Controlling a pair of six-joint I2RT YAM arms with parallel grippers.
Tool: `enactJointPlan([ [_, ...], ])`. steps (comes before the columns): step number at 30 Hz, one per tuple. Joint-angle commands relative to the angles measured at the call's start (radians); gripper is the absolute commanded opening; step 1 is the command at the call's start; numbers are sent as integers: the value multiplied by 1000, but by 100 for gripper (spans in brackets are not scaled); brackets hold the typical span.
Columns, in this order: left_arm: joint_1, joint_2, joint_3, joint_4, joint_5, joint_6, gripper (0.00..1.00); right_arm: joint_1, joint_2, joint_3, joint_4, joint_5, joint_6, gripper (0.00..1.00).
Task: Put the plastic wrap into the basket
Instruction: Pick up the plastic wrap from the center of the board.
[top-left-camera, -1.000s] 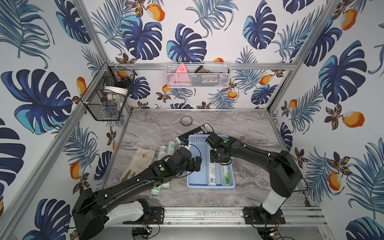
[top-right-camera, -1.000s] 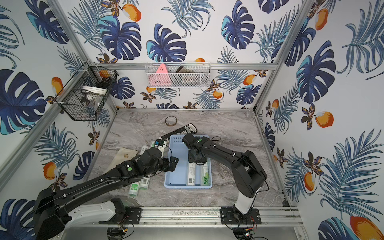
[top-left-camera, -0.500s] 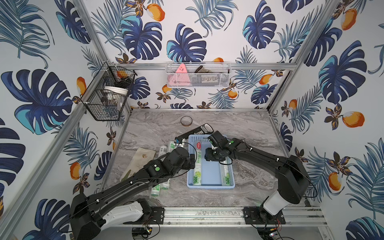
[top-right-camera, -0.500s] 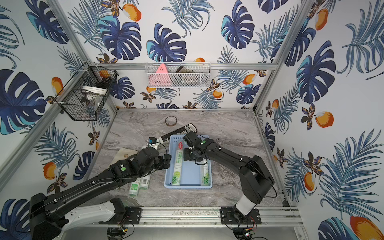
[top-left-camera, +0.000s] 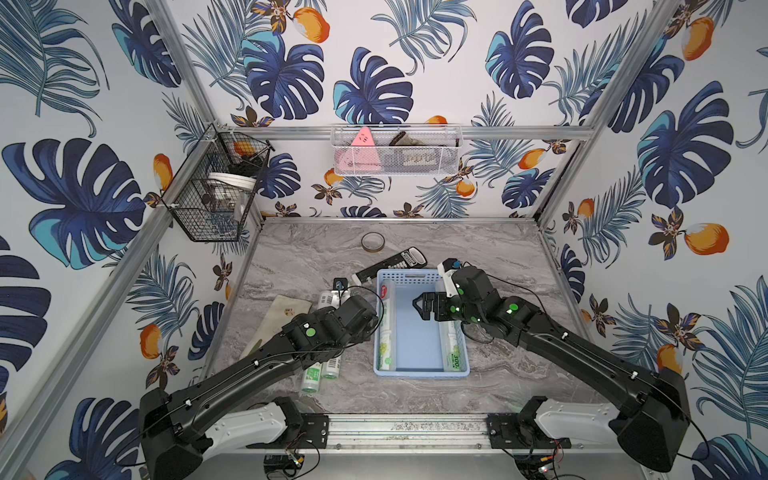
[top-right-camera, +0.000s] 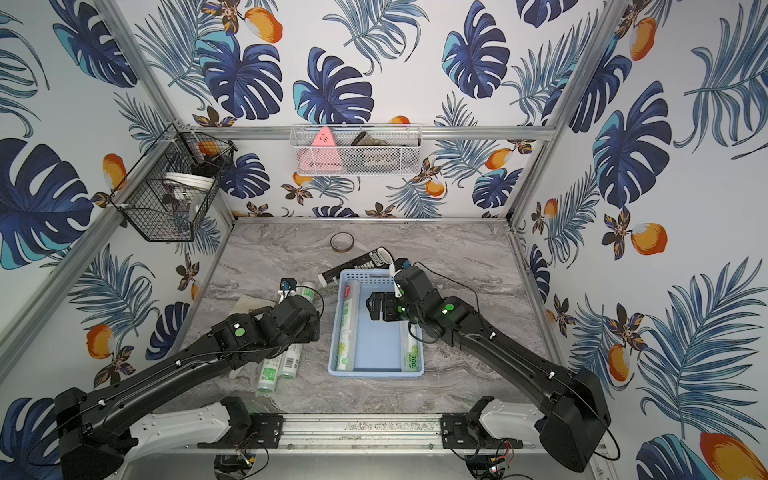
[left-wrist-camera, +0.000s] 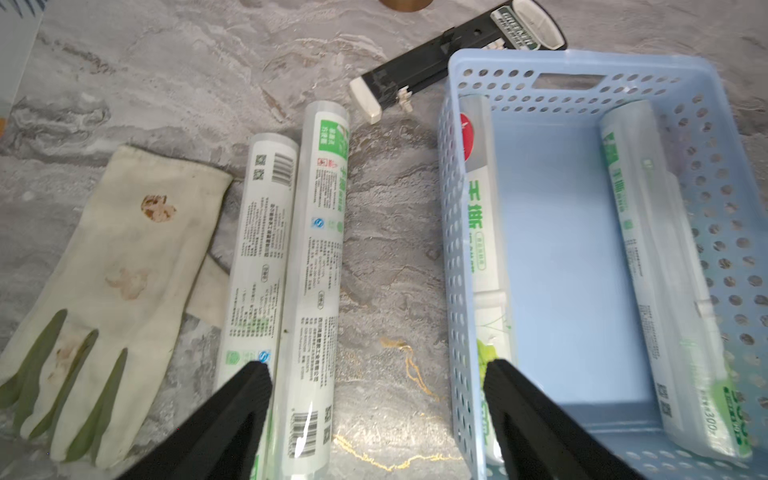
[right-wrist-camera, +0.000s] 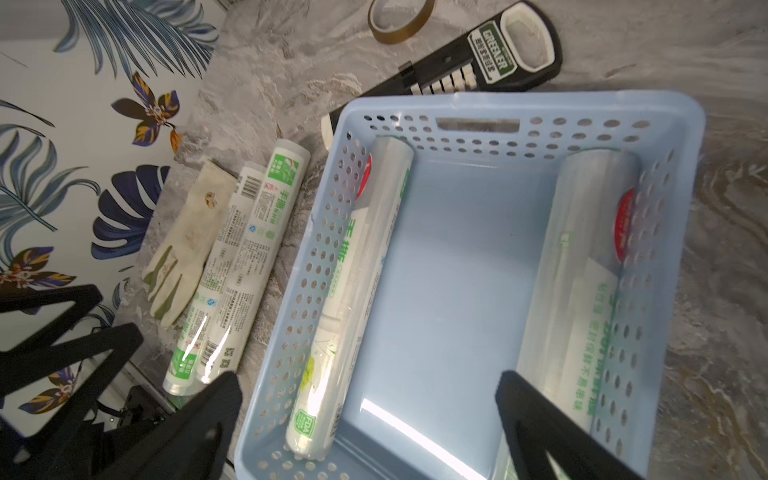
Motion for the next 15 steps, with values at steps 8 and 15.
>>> enactJointPlan([
  [8, 261, 75, -18, 53, 264, 77, 73, -27, 36, 56, 54, -406, 6, 100],
  [15, 529, 226, -50, 173, 515, 232, 64, -25, 134, 85, 123, -466, 122, 100],
])
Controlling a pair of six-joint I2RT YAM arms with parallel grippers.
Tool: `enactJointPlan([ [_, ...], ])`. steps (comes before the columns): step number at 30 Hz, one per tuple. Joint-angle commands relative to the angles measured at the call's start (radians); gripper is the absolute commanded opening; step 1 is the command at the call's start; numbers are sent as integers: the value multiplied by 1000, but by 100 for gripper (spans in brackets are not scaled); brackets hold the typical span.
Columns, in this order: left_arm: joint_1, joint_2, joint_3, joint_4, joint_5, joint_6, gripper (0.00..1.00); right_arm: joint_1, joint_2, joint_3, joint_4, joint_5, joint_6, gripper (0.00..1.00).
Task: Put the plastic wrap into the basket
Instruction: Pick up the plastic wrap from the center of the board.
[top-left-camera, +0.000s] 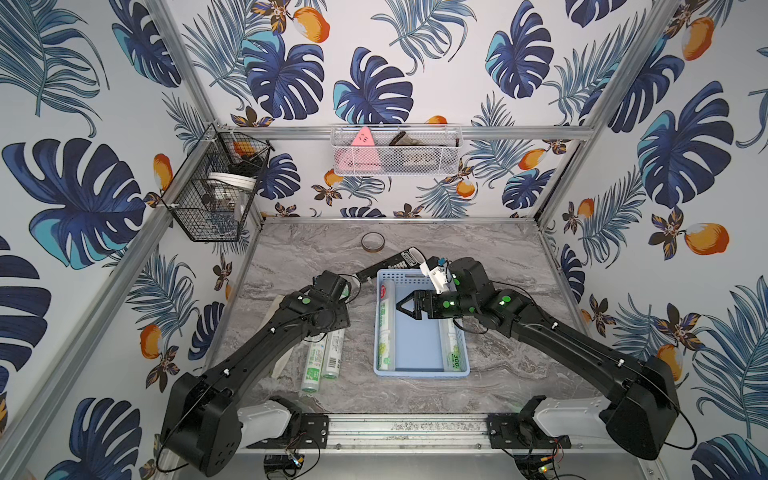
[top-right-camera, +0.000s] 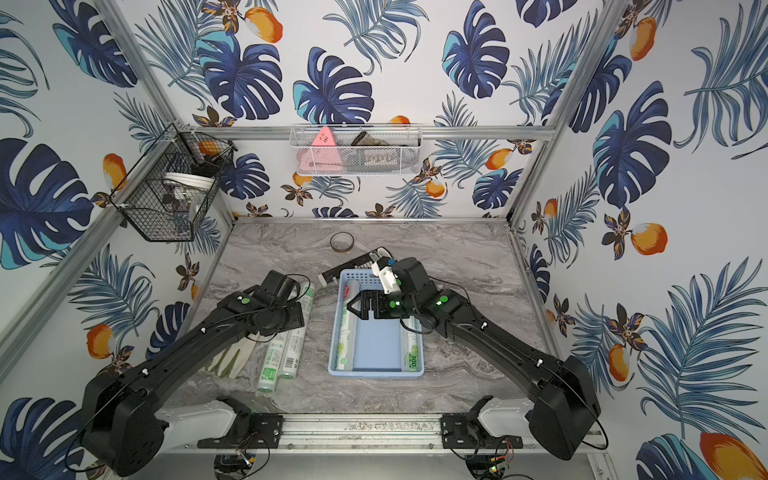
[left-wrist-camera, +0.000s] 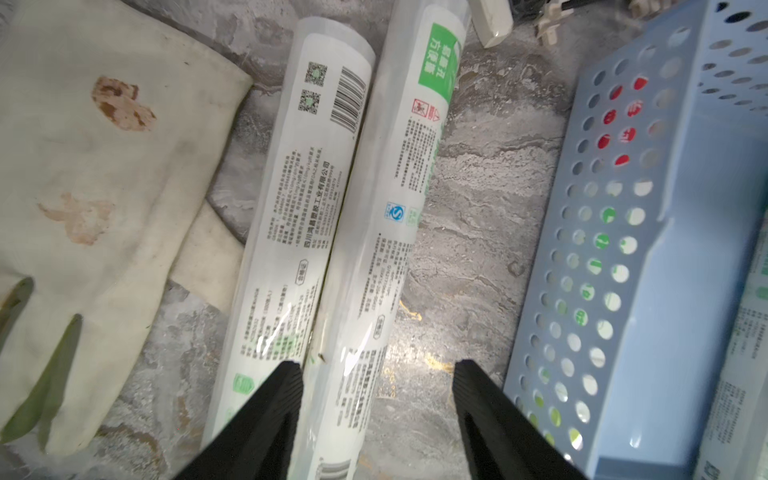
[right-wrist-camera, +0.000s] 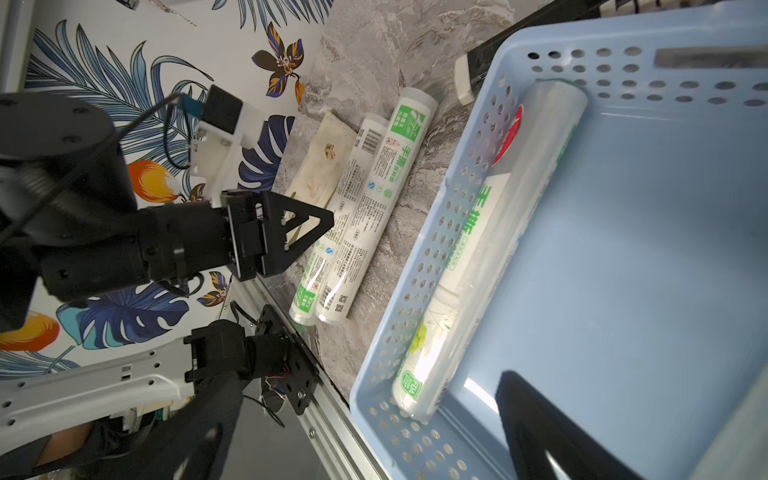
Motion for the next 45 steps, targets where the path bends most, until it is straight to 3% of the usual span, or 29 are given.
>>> enactJointPlan([
  [1, 80, 60, 17, 72, 149, 104, 64, 1, 44, 48, 13, -62, 68, 100],
  [4, 98, 100, 30, 81, 159, 135, 59, 1, 67, 25, 50, -89, 123, 100],
  [10, 107, 169, 37, 96, 156, 168, 62, 1, 84, 36, 16, -75, 94, 100],
  [15, 107, 187, 21, 132, 130, 156, 62, 15, 145, 79, 63, -145, 104, 96],
  [18, 107, 205, 20, 147, 145, 145, 61, 52, 207, 147, 13, -57, 83, 92],
  [23, 107, 228, -4, 181, 156, 138, 61, 149, 343, 307, -196, 248, 20, 87],
  [26, 107, 242, -14, 199, 162, 136, 61, 202, 401, 363, -225, 305, 4, 82],
  [35, 107, 283, -38, 241, 183, 124, 60, 300, 484, 395, -163, 398, -7, 78],
  [45, 106, 328, -28, 252, 174, 145, 65, 302, 533, 396, -146, 366, -16, 80],
])
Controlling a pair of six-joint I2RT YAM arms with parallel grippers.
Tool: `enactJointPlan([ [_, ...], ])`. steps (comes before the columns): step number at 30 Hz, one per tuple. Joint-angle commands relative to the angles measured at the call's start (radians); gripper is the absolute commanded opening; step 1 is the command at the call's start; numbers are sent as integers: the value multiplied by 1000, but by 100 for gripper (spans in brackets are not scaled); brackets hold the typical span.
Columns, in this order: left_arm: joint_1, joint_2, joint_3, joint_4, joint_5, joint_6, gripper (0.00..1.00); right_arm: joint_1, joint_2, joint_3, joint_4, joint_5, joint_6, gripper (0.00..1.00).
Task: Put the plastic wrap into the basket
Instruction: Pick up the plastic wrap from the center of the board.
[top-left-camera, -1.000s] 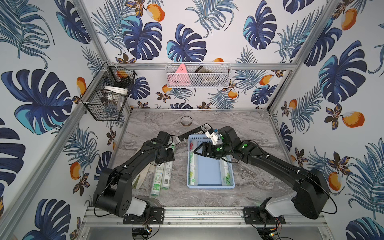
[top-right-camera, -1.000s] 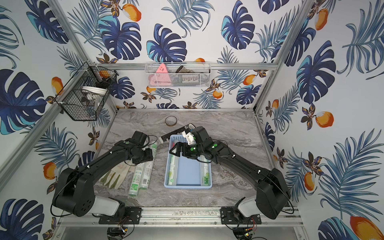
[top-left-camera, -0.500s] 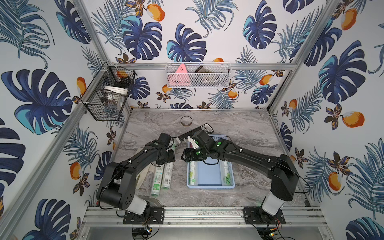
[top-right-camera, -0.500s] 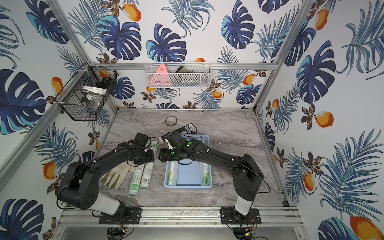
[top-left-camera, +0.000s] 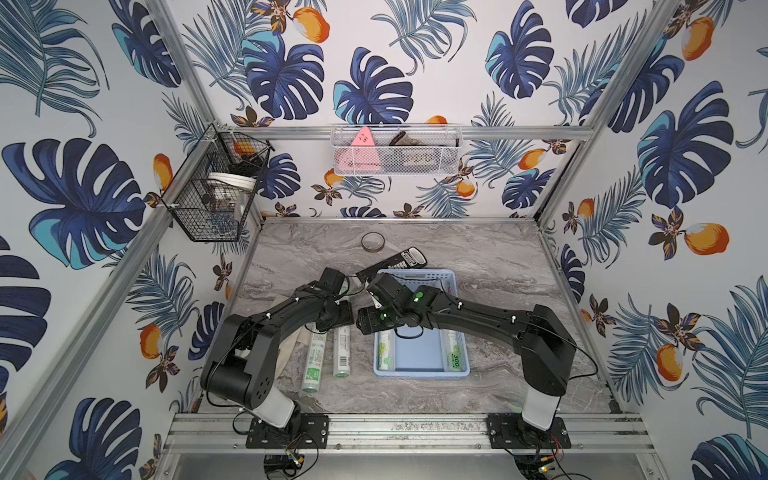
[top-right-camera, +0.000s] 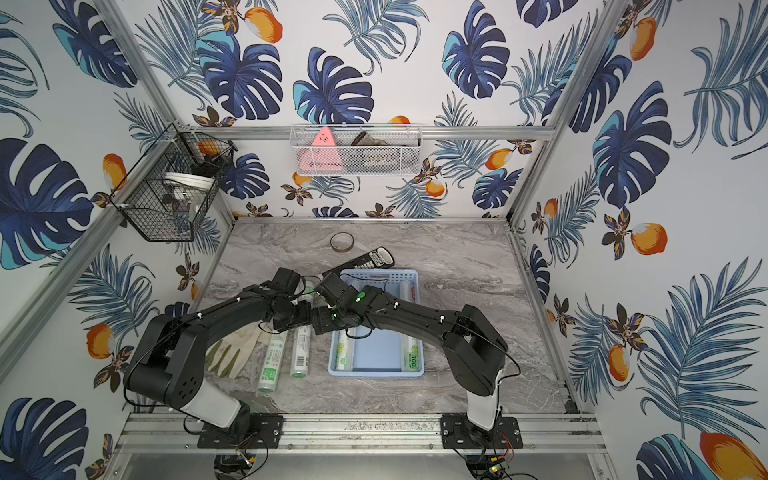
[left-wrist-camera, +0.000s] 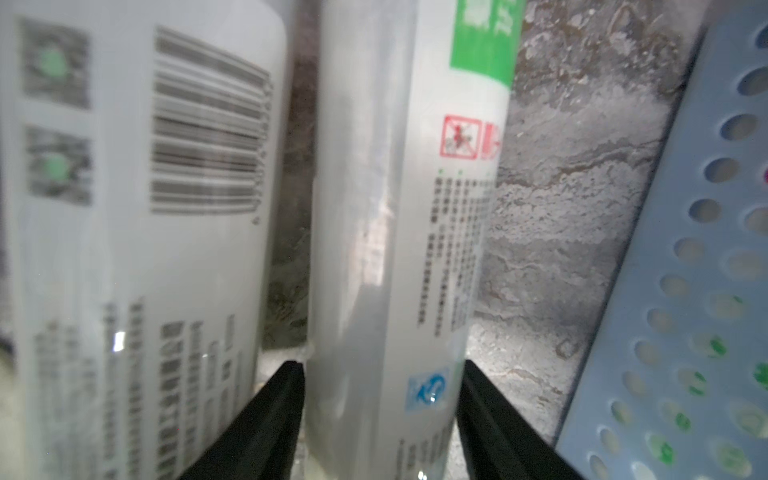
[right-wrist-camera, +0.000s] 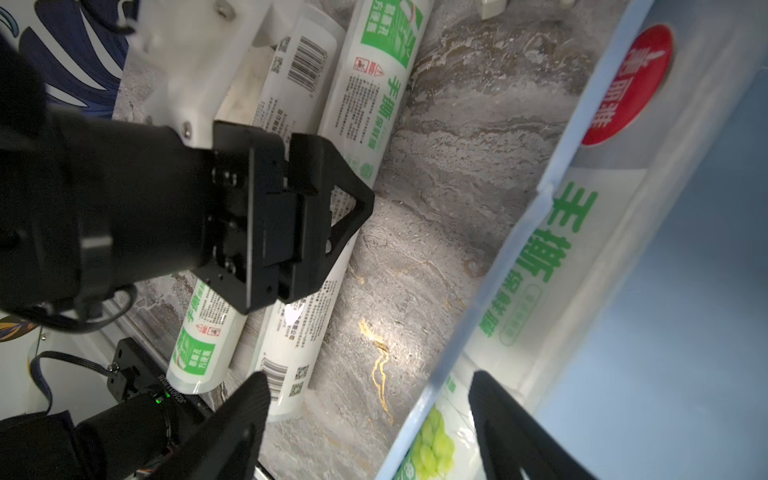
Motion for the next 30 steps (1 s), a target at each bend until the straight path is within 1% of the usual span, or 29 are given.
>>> enactJointPlan([
  [1, -1, 15, 4, -4, -6, 19, 65, 1, 10, 7, 6, -12, -15, 80],
  [8, -21, 49, 14, 0, -12, 25, 66, -1, 4, 3, -6, 9, -20, 82],
  [12, -40, 71, 24, -6, -31, 25, 64, -1, -7, -2, -18, 31, -16, 83],
  [14, -48, 79, 31, -12, -35, 27, 56, -2, -15, -9, -16, 39, -13, 84],
  [21, -73, 37, 49, -30, -35, 21, 38, -8, -56, -59, 0, 78, 16, 85],
  [24, -83, -5, 68, -58, -41, 17, 33, -23, -97, -102, 30, 58, 36, 86],
  [26, -91, -50, 80, -80, -55, 10, 32, -40, -133, -134, 56, 30, 56, 86],
  [30, -99, -138, 106, -116, -47, -9, 28, -67, -198, -178, 84, 1, 82, 86],
])
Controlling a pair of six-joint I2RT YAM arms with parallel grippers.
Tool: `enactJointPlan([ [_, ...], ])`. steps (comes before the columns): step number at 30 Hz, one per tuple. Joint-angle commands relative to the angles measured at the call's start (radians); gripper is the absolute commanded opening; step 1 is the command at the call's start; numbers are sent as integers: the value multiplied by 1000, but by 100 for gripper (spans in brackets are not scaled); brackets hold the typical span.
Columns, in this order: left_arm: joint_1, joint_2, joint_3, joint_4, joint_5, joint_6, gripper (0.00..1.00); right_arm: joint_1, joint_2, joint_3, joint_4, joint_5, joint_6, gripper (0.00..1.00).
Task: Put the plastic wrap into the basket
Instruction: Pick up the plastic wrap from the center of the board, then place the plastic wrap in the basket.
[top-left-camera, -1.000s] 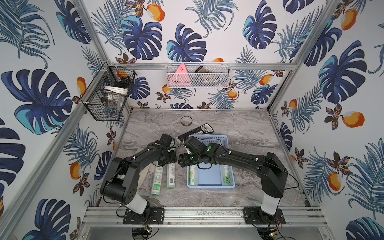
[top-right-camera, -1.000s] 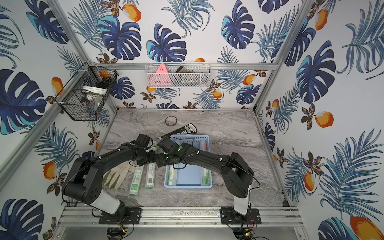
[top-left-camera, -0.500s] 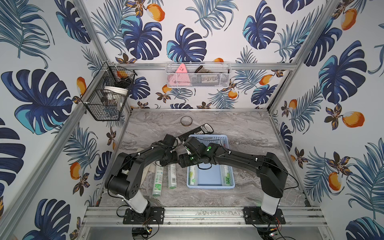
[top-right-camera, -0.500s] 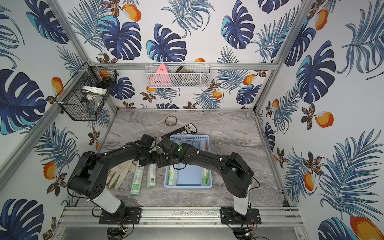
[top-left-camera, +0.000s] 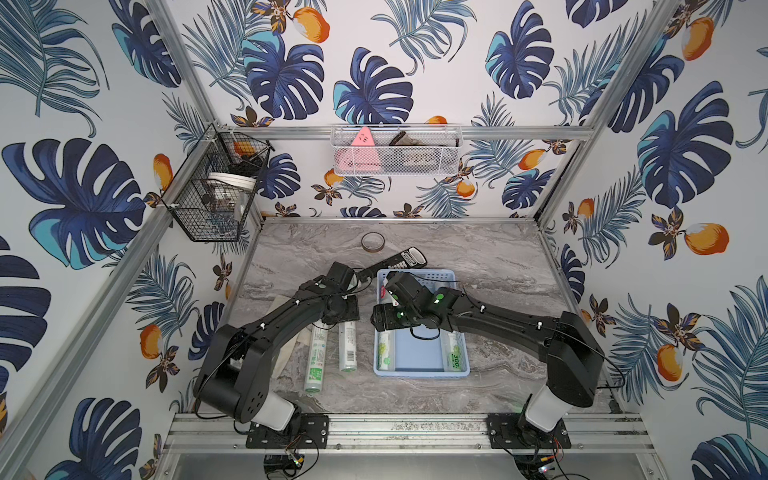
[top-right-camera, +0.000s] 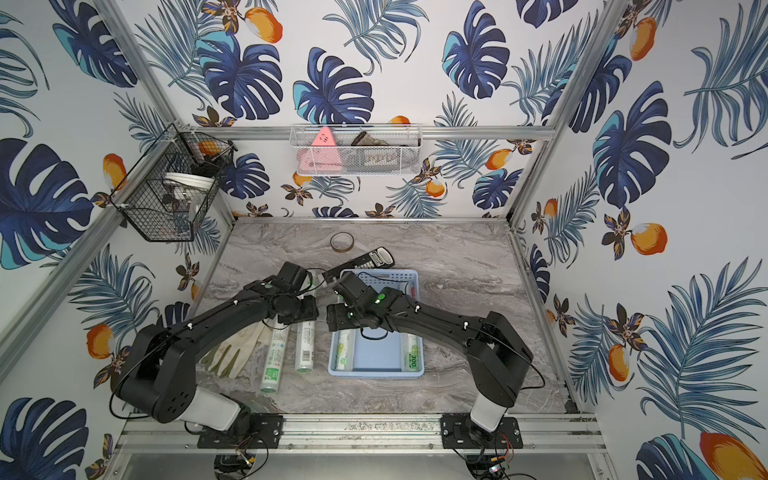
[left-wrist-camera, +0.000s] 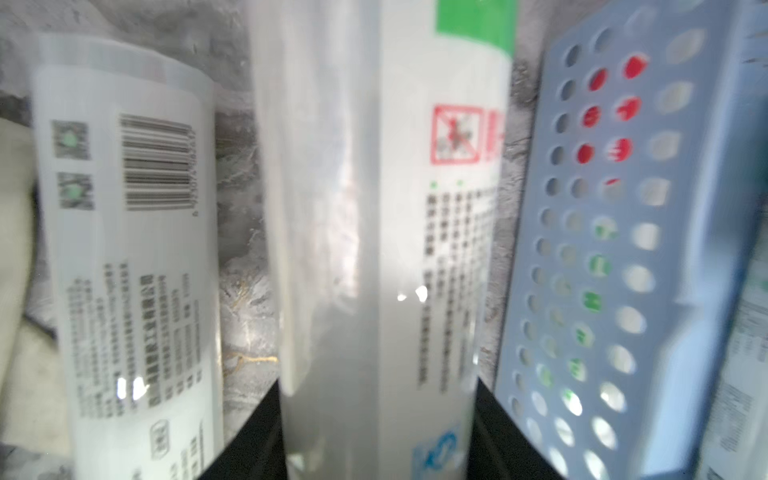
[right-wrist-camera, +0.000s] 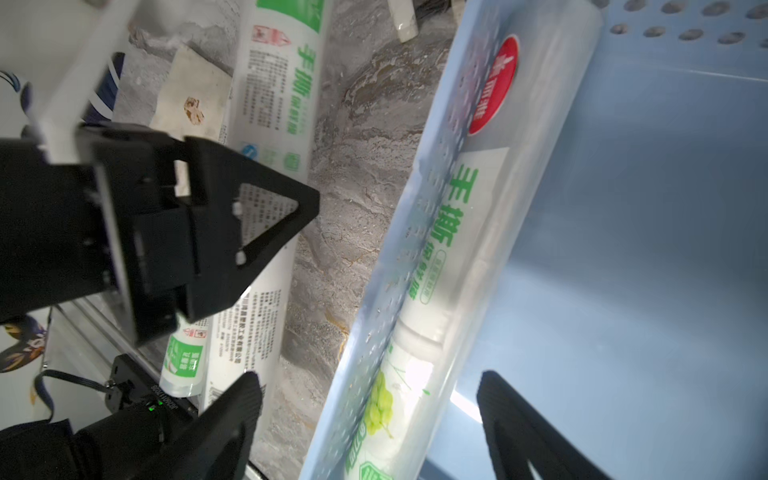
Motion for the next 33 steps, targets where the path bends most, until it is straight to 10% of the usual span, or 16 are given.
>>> enactJointPlan([
  [1, -8, -61, 34, -44, 3, -14, 27, -18, -48, -21, 45, -35, 40, 86],
  [13, -201, -125, 189, 35, 82, -130, 25, -186, -254, -128, 92, -174, 80, 86],
  [33, -433, 280, 350, 290, 57, -322, 19, -458, -415, -295, -87, -159, 116, 89],
])
